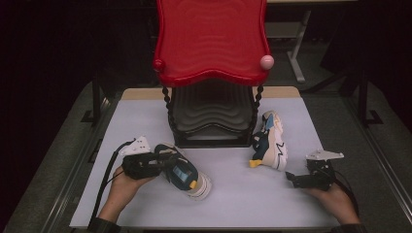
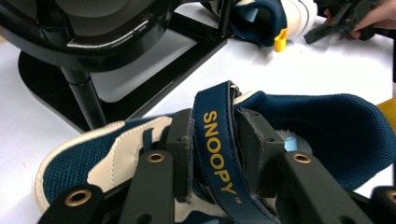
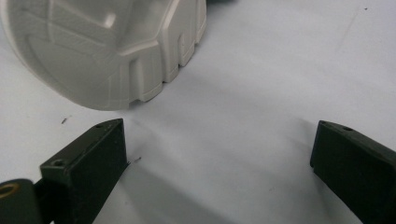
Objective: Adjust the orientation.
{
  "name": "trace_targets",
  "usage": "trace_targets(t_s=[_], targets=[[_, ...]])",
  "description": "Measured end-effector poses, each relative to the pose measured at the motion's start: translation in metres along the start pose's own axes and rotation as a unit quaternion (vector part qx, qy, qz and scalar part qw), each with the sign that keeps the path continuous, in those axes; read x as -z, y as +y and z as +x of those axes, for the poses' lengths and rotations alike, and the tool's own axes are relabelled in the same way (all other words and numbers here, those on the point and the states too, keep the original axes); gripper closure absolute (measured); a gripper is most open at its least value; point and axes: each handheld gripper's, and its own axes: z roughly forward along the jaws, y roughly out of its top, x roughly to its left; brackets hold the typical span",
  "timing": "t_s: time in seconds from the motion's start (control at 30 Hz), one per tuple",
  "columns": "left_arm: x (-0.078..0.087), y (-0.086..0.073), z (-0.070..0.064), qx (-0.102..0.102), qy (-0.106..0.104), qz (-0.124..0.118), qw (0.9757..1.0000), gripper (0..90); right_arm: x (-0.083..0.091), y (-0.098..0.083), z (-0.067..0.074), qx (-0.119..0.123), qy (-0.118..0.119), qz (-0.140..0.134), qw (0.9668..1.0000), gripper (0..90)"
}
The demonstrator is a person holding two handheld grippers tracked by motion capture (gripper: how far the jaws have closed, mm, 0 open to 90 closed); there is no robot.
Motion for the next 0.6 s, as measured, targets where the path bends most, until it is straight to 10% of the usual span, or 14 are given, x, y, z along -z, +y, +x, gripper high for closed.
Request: trace_targets(t_s=[0.3,0.6], targets=[[-0.013,0.009,0.003,-0.003,0.008,-0.004,1.0000,66.4,0.000,0.000,0.000,0.000,0.000,0.000,1.0000,3.1],[-0.008,0.025,-0.034,-0.019,-0.052,-0.025,0.9982,61.5,0.000,0.000,0.000,0.000,0.000,0.000,1.0000,3.1]])
